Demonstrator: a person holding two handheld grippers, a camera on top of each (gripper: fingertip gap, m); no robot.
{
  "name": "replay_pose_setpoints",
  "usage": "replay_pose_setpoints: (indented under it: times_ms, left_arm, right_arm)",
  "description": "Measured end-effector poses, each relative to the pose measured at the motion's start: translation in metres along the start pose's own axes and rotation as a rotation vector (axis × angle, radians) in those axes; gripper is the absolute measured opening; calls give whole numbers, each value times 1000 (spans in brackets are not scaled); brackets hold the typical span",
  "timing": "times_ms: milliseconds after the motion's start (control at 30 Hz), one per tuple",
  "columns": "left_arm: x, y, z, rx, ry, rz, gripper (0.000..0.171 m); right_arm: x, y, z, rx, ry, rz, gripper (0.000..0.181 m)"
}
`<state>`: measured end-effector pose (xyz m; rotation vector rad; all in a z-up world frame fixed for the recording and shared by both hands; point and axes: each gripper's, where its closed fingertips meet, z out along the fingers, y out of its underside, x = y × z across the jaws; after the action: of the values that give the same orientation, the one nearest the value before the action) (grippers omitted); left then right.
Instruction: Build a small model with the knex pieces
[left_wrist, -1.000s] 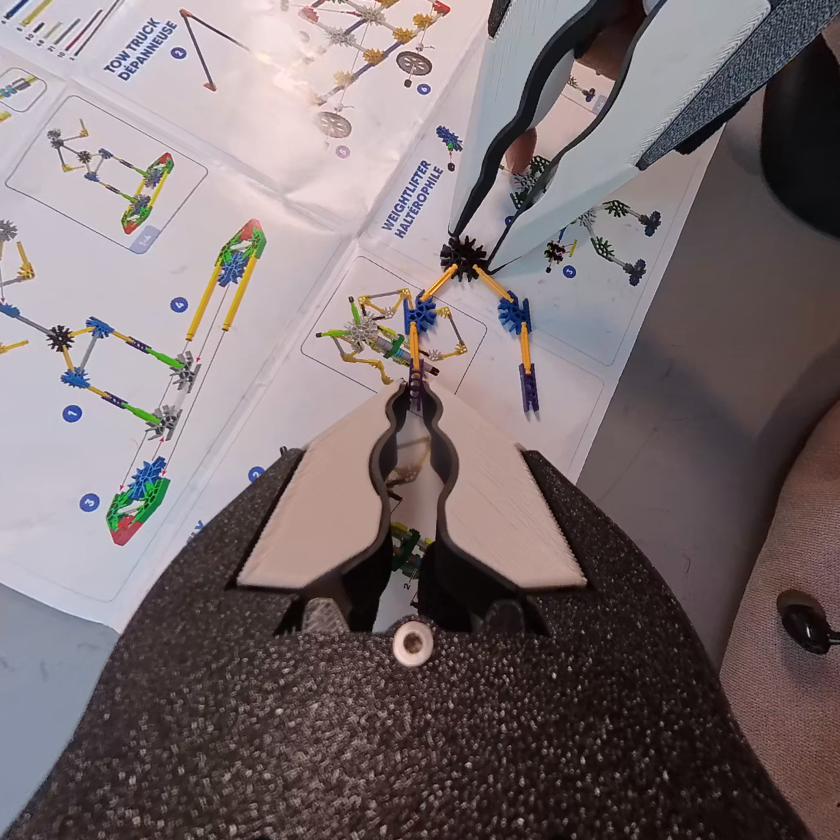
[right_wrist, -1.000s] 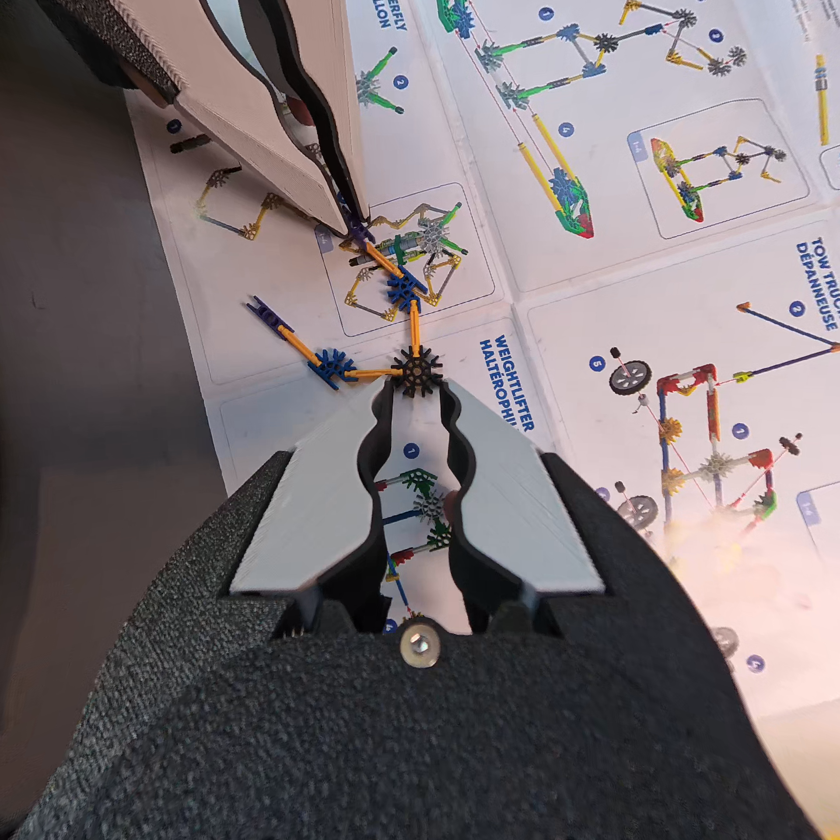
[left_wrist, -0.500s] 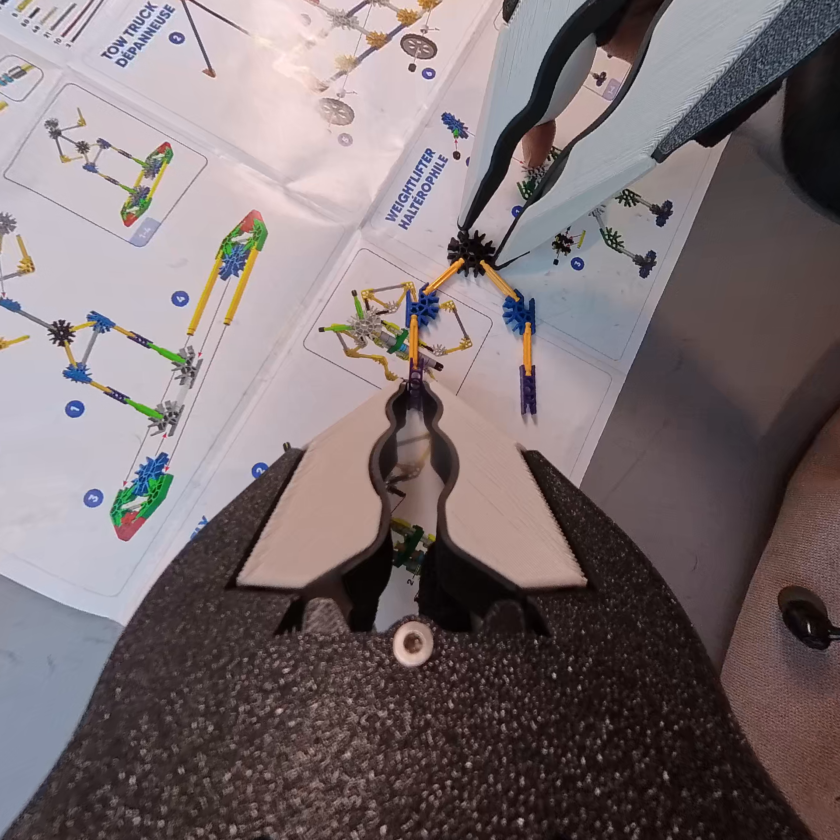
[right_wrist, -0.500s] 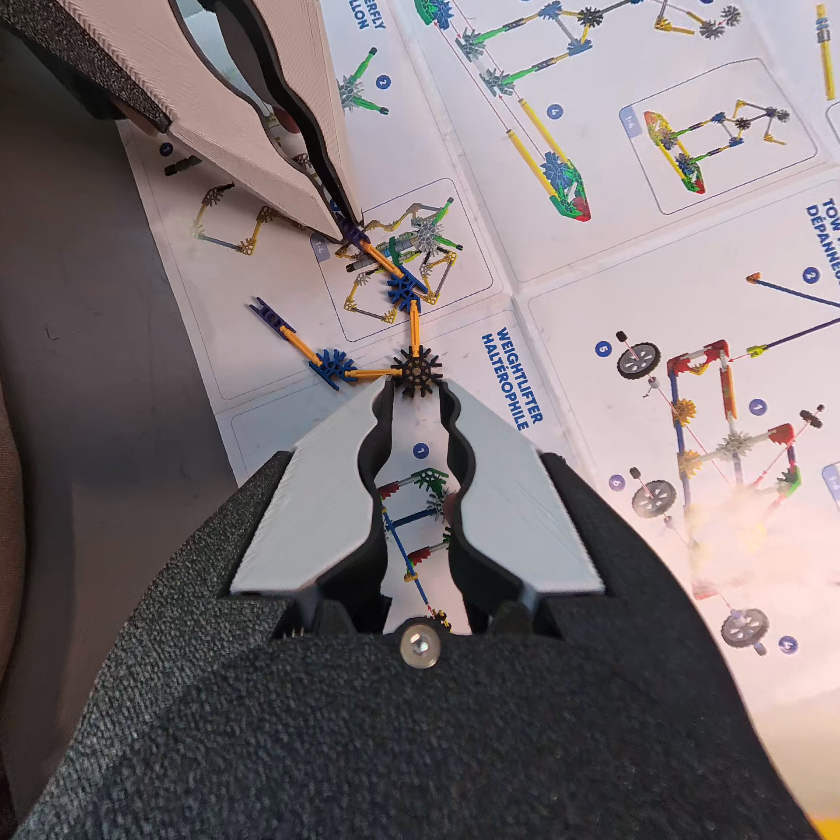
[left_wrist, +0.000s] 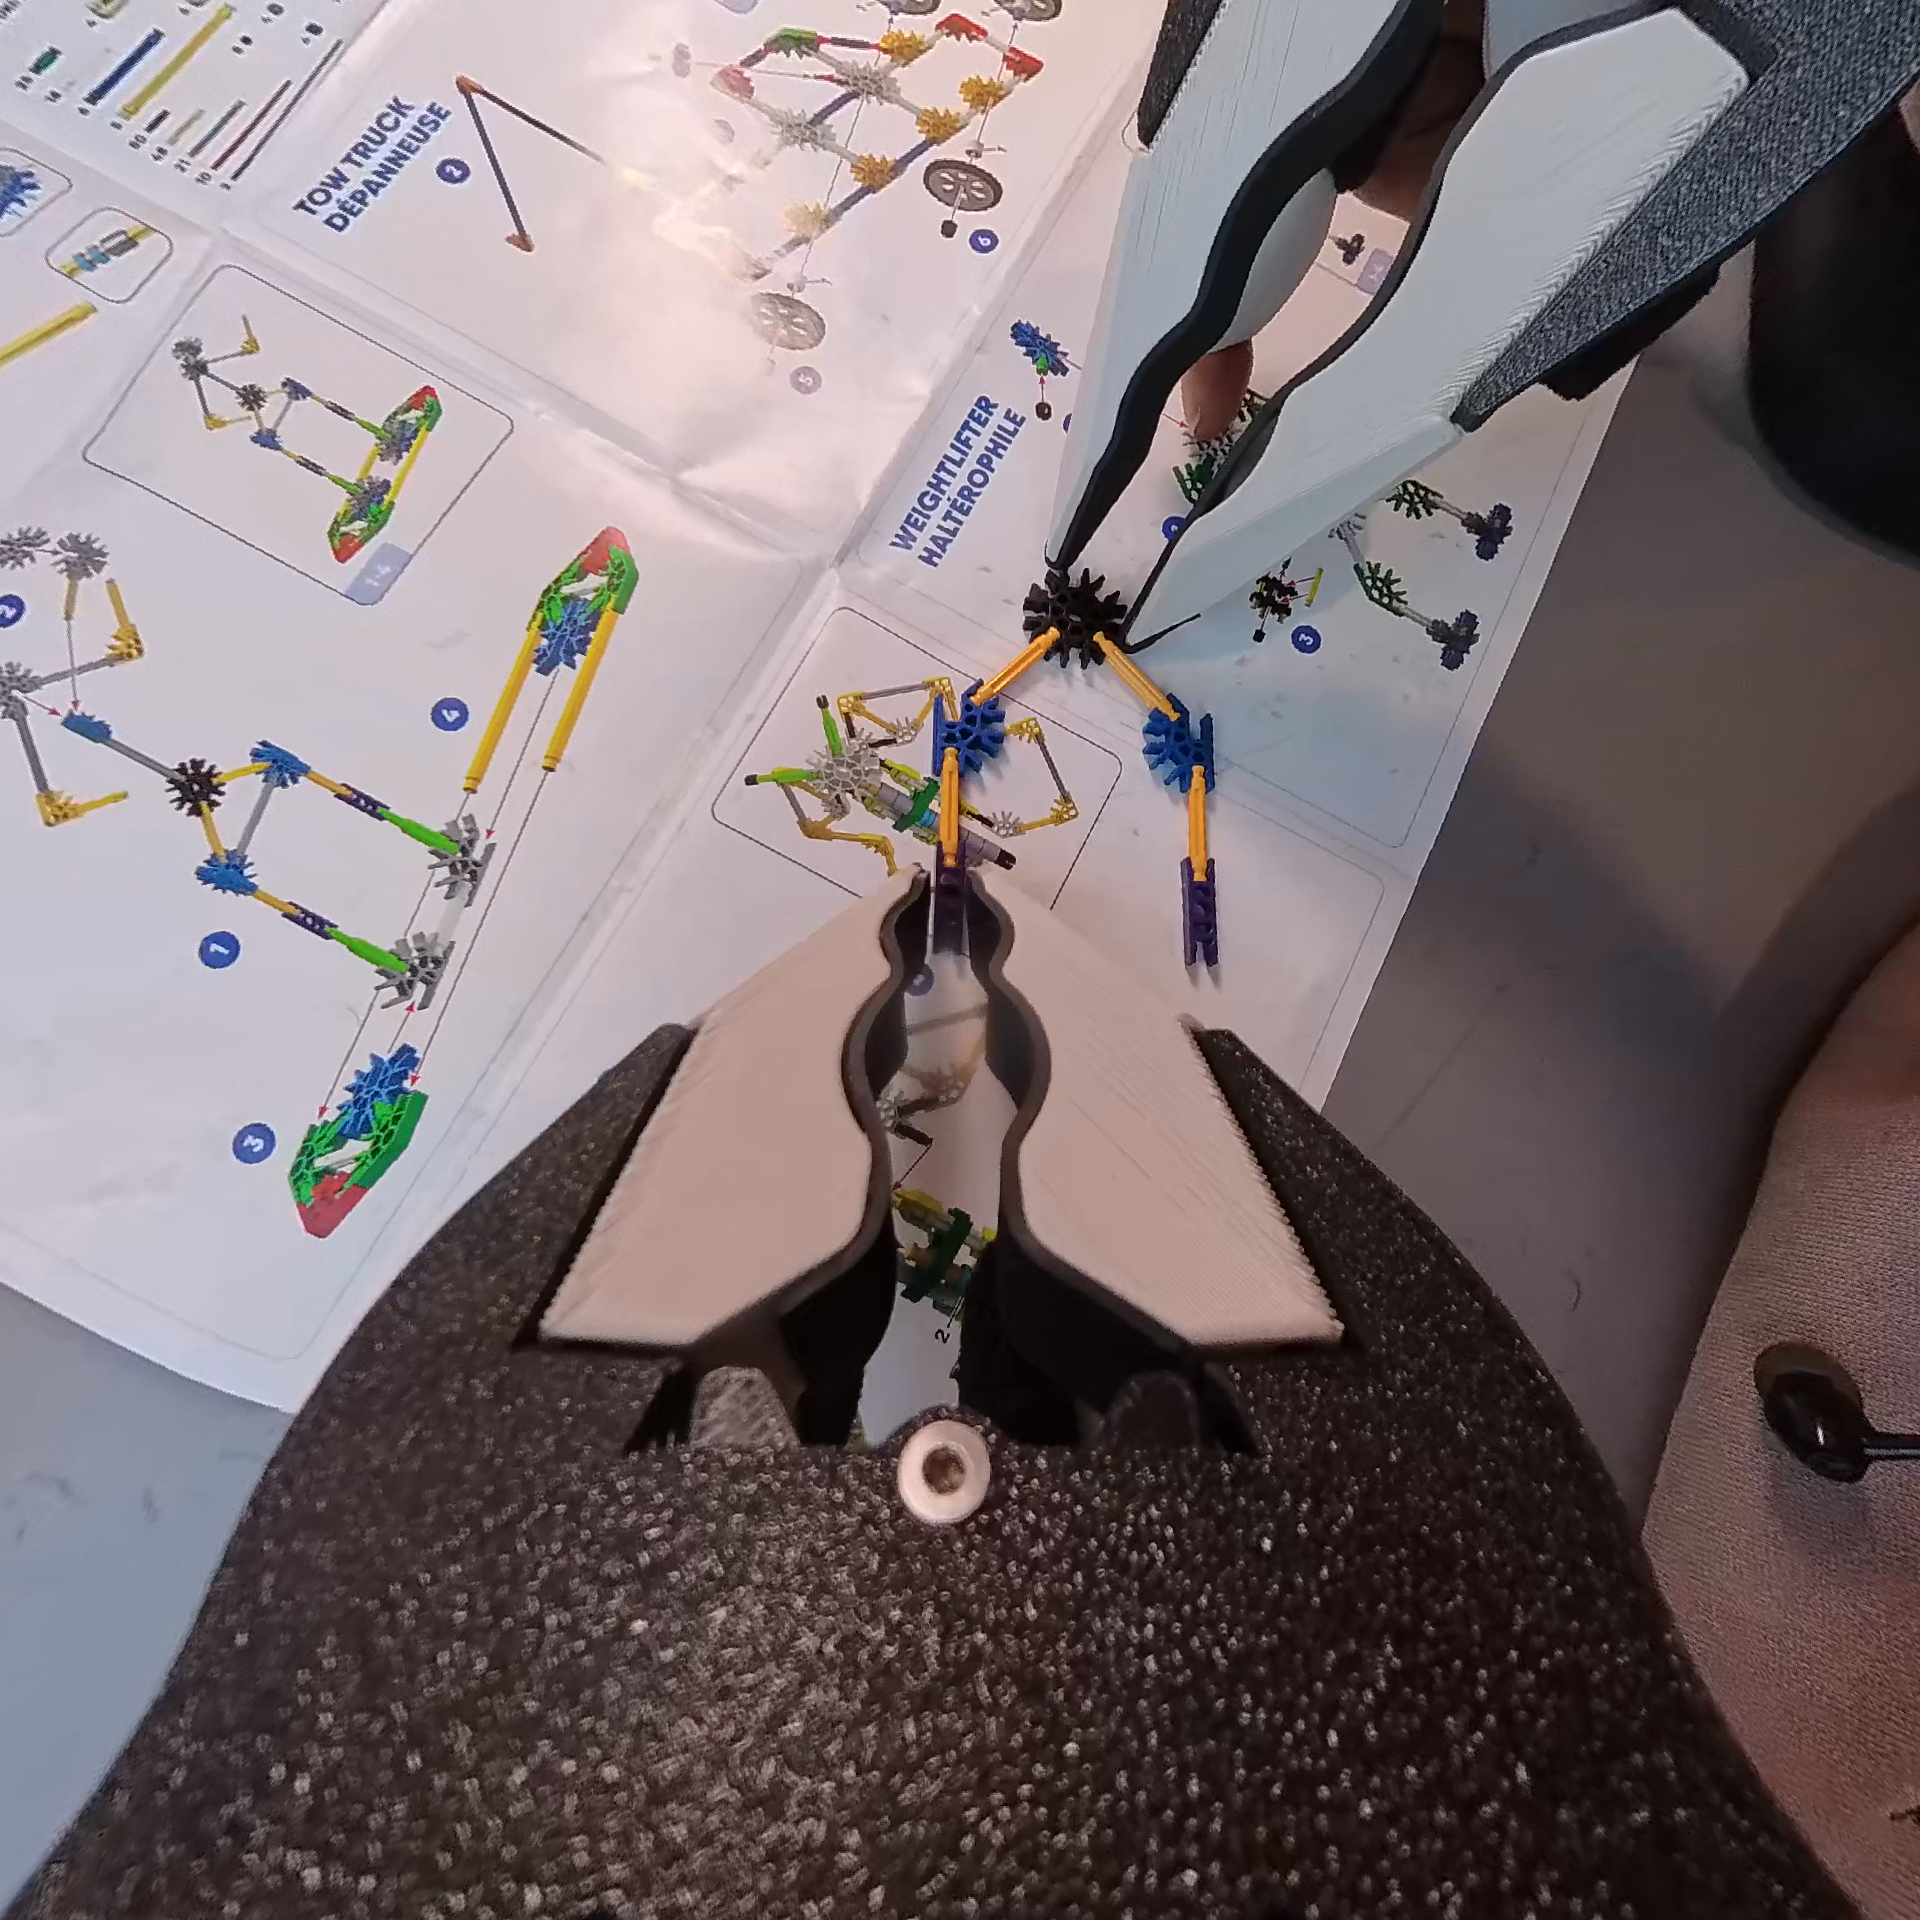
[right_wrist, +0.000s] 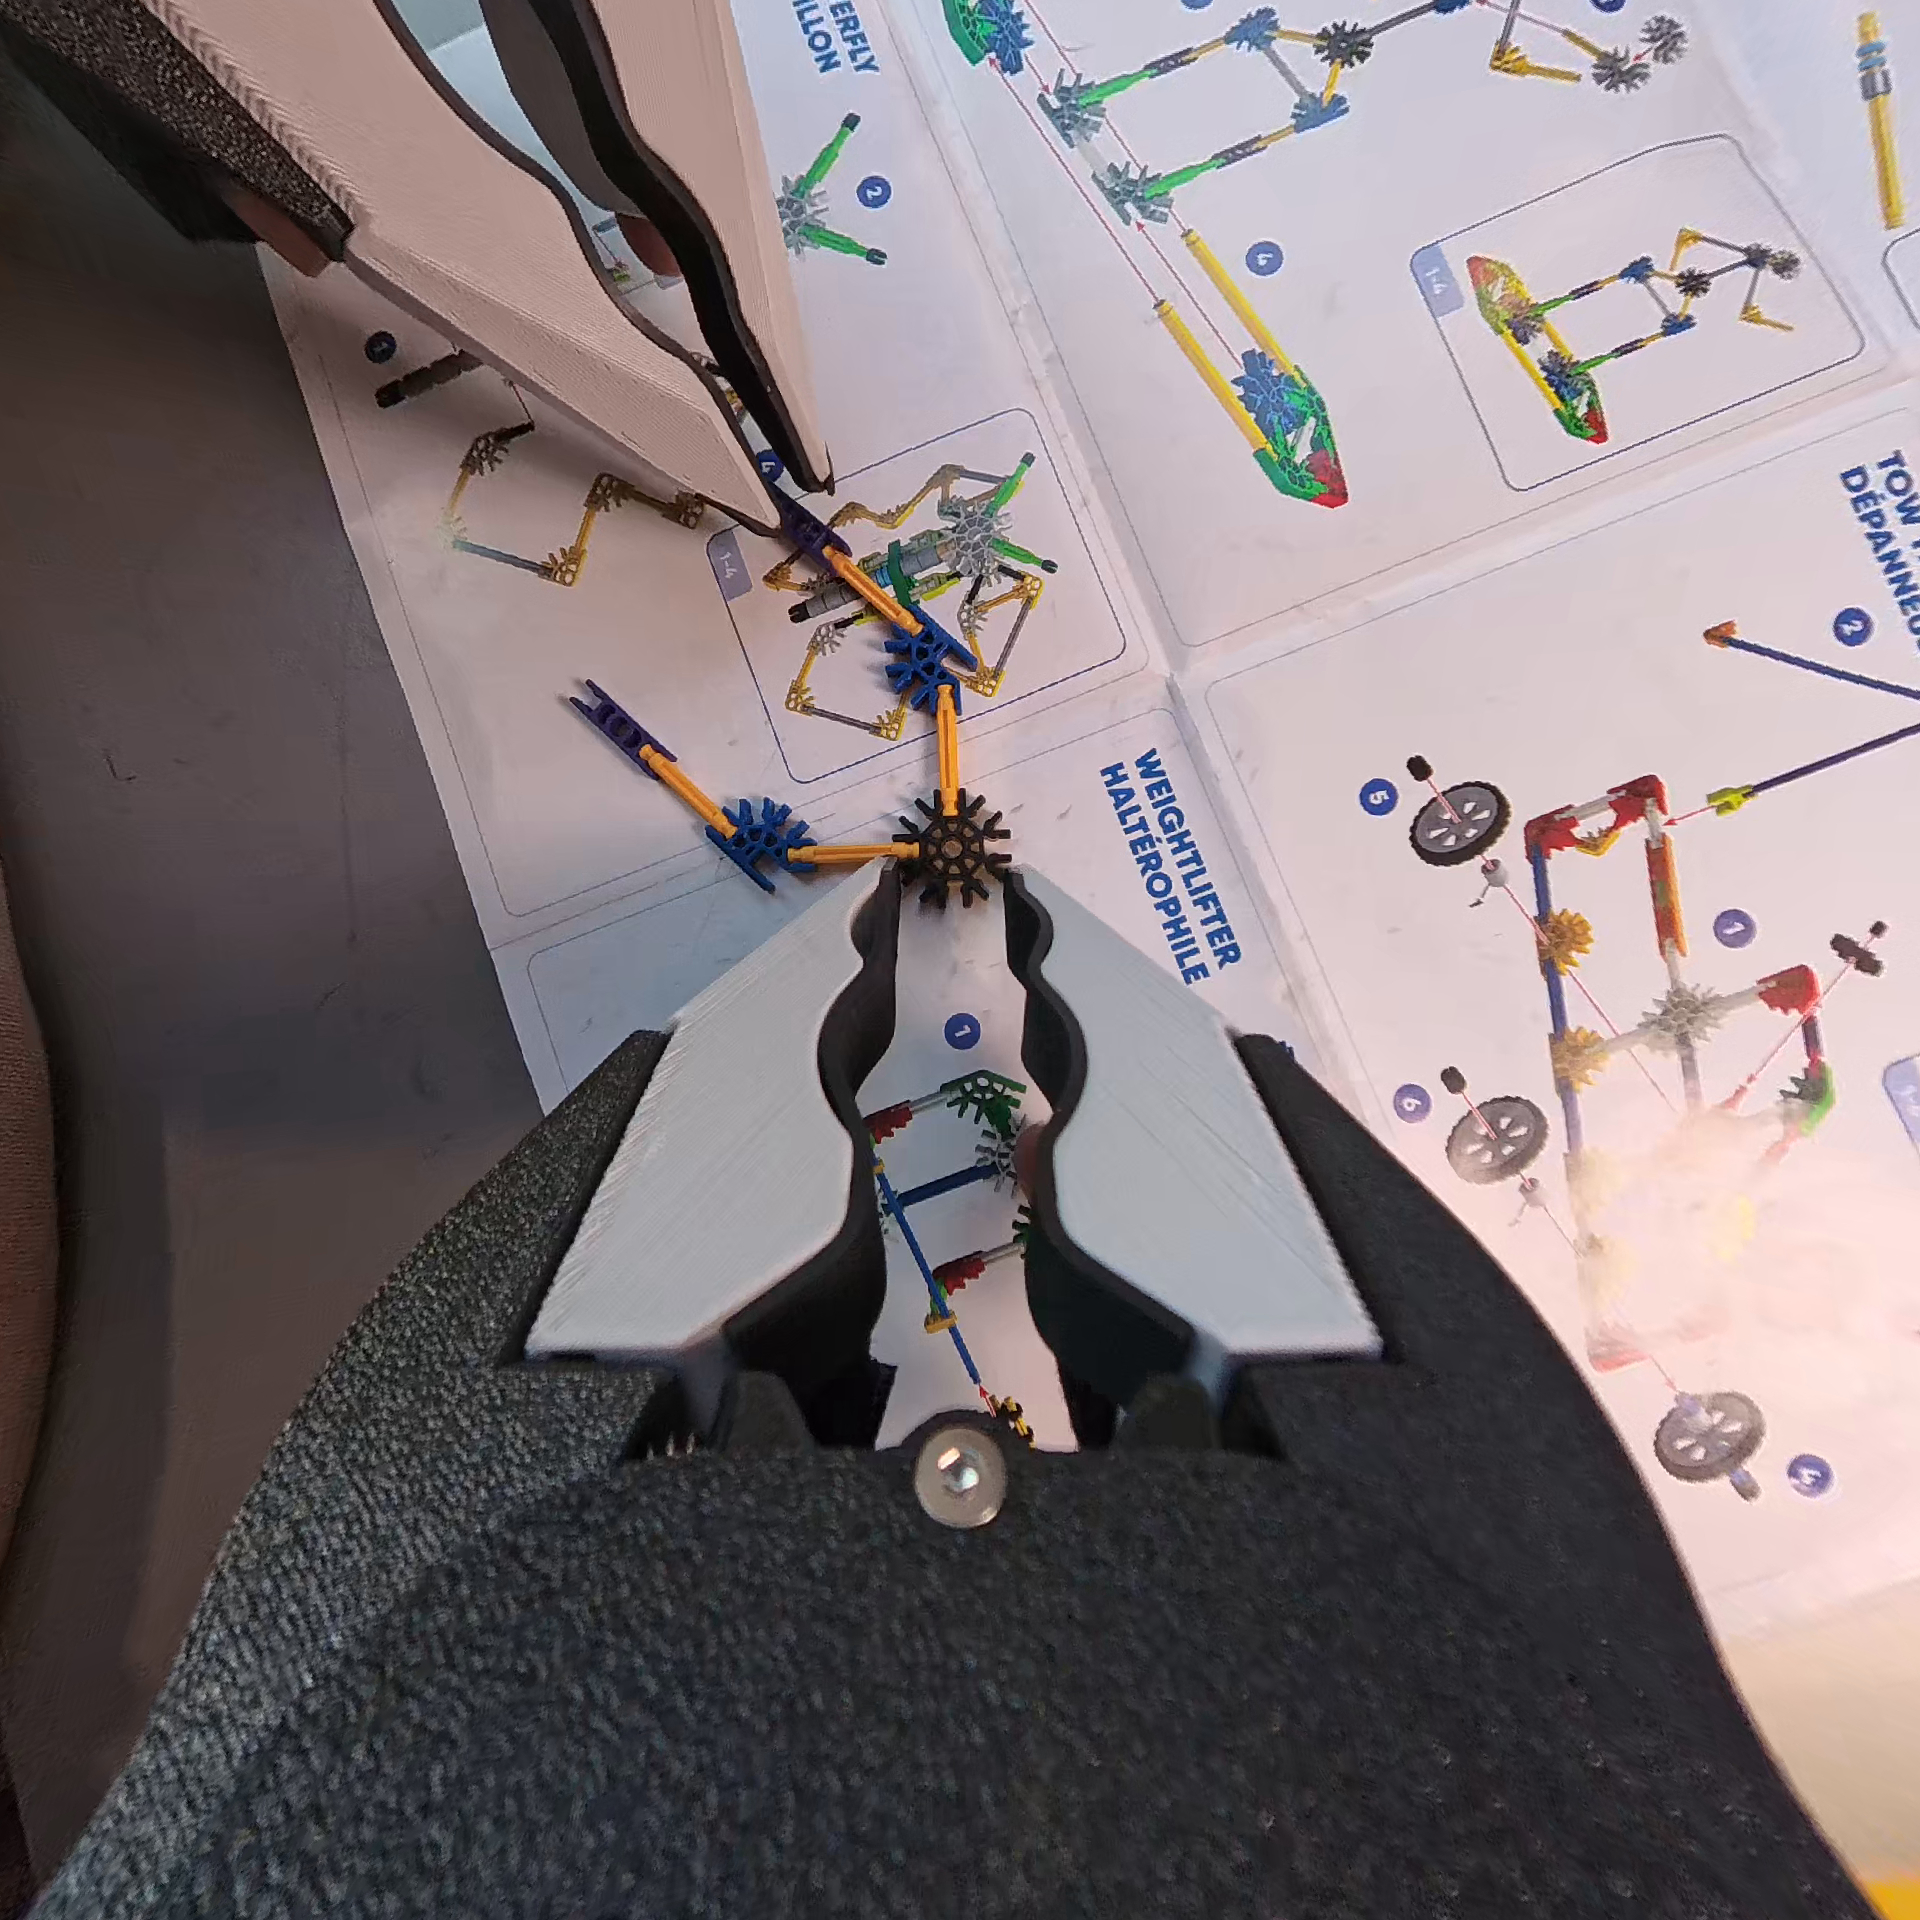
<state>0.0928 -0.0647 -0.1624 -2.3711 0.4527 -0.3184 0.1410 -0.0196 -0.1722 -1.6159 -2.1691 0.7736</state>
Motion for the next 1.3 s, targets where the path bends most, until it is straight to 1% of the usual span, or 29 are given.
replay_pose_setpoints:
  times_ms: [167,300,500,700,900,1133,1200,1300]
  left_arm:
    - [-1,0,5,-1,-3,2,6]
    - [-2,5,10,-32,-16,26,4]
    - [-3,4,10,-59,-19,39,3]
    - [-2,1,7,-22,74,-63,3]
    - [-7,2,4,-3,101,-101,4]
    - [-24,1,-3,38,48,-126,6]
    - [-22,-2,-7,64,56,-98,6]
    - [-13,-2,-9,67,67,30,6]
  right_arm:
    - [0,0,0,3,1,1,18]
    - [0,0,0,6,3,2,18]
    - [0,1,0,9,-3,7,18]
    - [0,1,-1,12,-6,3,17]
    - [0,1,-1,16,-10,-1,18]
    - [0,1,-1,18,-10,-2,18]
    - [0,1,-1,19,-9,-4,18]
    - [0,1,-1,21,-7,-4,17]
